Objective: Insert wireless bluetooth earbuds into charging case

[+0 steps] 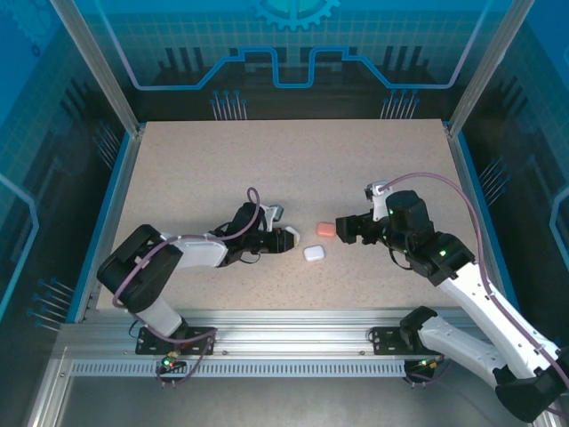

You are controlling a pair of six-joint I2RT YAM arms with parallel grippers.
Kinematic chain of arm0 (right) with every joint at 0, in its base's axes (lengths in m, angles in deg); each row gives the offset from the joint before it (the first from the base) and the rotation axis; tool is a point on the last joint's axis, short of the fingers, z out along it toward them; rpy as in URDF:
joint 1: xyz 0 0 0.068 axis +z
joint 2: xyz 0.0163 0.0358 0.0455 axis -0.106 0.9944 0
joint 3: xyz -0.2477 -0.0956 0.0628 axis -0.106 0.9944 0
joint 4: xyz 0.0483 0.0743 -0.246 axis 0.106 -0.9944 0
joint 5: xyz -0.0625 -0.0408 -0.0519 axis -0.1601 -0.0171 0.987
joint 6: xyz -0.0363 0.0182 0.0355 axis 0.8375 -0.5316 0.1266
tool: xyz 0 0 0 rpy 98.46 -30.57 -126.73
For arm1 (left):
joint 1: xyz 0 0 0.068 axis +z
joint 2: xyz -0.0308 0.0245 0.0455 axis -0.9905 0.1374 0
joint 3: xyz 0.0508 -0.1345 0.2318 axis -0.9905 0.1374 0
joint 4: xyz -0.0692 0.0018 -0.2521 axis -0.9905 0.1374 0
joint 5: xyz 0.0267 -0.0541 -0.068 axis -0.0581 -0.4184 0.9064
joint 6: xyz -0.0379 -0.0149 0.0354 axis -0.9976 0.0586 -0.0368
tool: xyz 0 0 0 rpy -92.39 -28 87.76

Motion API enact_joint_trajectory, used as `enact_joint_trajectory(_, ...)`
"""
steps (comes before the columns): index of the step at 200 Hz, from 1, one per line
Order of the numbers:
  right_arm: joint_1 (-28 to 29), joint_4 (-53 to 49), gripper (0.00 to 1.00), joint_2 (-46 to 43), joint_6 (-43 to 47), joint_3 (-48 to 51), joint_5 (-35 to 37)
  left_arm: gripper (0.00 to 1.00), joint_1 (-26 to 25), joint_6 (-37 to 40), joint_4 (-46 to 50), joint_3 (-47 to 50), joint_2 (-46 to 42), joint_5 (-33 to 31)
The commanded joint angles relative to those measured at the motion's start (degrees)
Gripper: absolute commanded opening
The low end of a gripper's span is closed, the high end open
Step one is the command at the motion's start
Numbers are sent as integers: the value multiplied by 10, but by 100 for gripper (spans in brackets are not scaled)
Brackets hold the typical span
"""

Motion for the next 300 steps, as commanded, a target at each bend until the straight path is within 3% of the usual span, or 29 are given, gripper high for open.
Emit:
enact_joint_trajectory(1,-10,-13,97,-13,7,6,2,11,4,-21,40,-31,26,1)
enact_joint_trajectory(41,-18,-22,97,-25,10,6,4,15,4,-23,56,-38,43,-15)
enact_joint_trajectory(116,-43,-60,100,-21,35,-17,6,55,4,0,96,-36,22,-58)
enact_joint_trajectory(155,-79,-72,100,-15,51,-23,2,67,16,30,142,-28,-41,-88)
enact_joint_trajectory(191,-138,-39,100,-8,56,3,16,74,44,88,211,-18,-161,-153)
enact_joint_trajectory(234,-233,110,100,16,77,107,48,99,93,186,273,3,-324,-294)
enact_joint_trajectory(261,-283,274,100,51,98,190,50,99,162,237,252,38,-378,-324)
enact_joint_trajectory(293,-302,464,100,127,122,250,31,99,243,269,103,124,-381,-347)
enact_joint_trajectory(300,-302,516,100,145,126,262,27,99,263,262,109,119,-374,-344)
